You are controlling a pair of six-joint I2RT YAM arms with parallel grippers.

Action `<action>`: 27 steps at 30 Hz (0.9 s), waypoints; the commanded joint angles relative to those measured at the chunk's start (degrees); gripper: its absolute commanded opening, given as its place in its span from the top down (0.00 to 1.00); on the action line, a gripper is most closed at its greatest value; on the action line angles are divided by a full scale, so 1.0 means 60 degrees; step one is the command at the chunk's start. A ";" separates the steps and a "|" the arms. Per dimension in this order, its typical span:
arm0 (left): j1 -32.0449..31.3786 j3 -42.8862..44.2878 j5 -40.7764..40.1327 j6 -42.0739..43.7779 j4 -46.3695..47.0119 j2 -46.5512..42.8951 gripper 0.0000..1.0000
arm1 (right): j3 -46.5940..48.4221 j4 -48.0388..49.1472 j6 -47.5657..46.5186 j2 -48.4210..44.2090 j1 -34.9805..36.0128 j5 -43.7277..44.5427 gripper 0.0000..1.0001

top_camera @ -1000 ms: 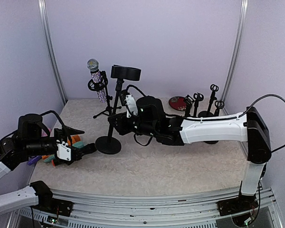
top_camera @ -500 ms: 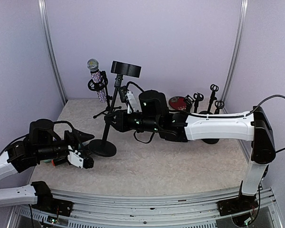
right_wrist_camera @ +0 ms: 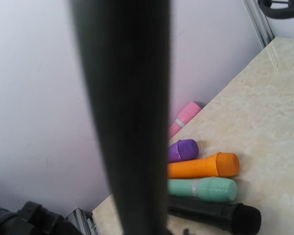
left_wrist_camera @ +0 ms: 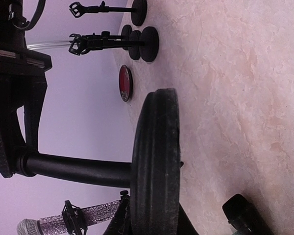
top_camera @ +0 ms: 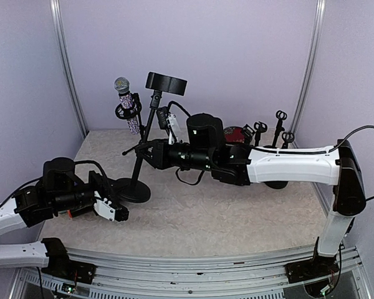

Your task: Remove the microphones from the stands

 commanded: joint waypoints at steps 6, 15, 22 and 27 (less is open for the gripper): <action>-0.0094 -0.0809 0.0289 0.0023 0.2820 -0.0666 1.00 | 0.0062 0.2461 -0.0271 -0.0941 0.0208 -0.2532 1.00; -0.0094 -0.1135 0.1011 0.0437 0.3633 -0.1226 1.00 | 0.0645 0.3999 -0.0112 -0.0485 0.0124 -0.7242 1.00; -0.0094 -0.1041 0.1249 0.0696 0.3684 -0.1413 1.00 | 0.1045 0.6182 0.1678 0.0161 0.0102 -1.0066 1.00; -0.0094 -0.1091 0.1078 0.0737 0.4063 -0.1450 1.00 | 0.1565 0.4584 0.0768 0.0182 0.0049 -1.0249 0.98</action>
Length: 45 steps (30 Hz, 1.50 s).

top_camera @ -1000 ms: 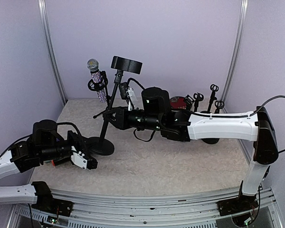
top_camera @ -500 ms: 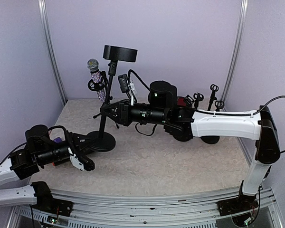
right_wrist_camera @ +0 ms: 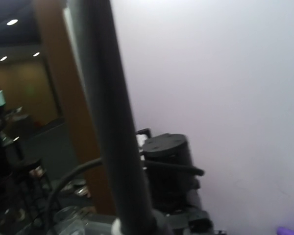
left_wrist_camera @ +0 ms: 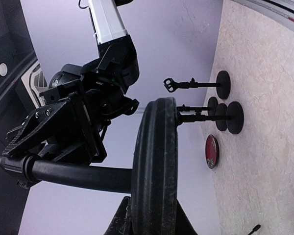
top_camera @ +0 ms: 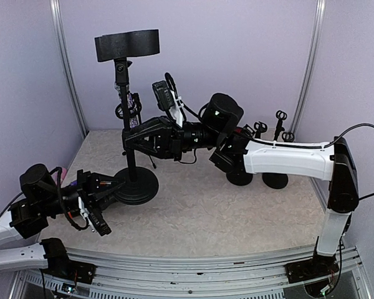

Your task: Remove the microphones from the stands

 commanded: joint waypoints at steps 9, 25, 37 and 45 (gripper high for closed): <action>0.0310 -0.0403 -0.2136 0.0601 0.1691 0.0101 1.00 | -0.1097 -0.3346 -0.0516 -0.1956 0.0056 0.4993 0.09; 0.0303 -0.0305 -0.2350 0.0748 0.1637 0.0156 1.00 | -0.0280 -0.4796 -0.2708 -0.1280 0.1622 0.9481 0.26; 0.0306 -0.0404 -0.2263 0.0877 0.1373 0.0051 1.00 | -0.0046 -0.3503 -0.3537 -0.0256 0.1813 1.0920 0.43; 0.0303 -0.0380 -0.2414 0.0855 0.1099 0.0214 1.00 | -0.0144 -0.2026 -0.4210 0.0039 0.1901 1.0819 1.00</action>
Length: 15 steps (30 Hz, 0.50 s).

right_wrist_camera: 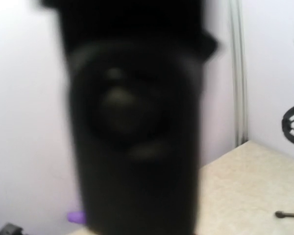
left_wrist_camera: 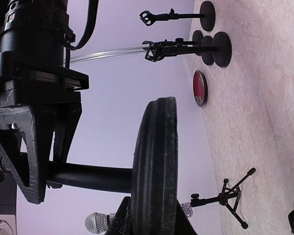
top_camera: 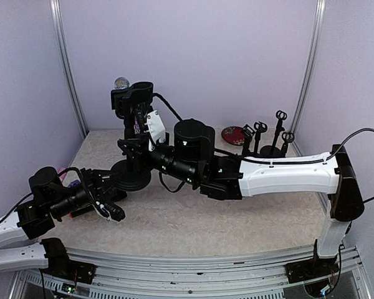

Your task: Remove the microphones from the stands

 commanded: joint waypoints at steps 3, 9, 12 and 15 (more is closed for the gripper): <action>-0.0021 0.0260 -0.0197 -0.0071 0.0467 0.0052 0.61 | -0.0478 0.1576 -0.0788 -0.0075 0.0018 0.0863 1.00; 0.0271 0.0794 -0.1104 -0.0964 -0.0976 0.0578 0.01 | -0.2063 0.2123 -0.1137 -0.0429 -0.0837 0.1767 1.00; 0.1061 0.1197 -0.0867 -0.1557 -0.1736 0.0848 0.01 | -0.2726 0.2415 -0.1015 -0.0387 -0.1620 0.1748 1.00; 0.1900 0.1801 -0.0487 -0.2054 -0.3078 0.1135 0.01 | -0.3222 0.2979 -0.1123 -0.0050 -0.2314 0.1846 1.00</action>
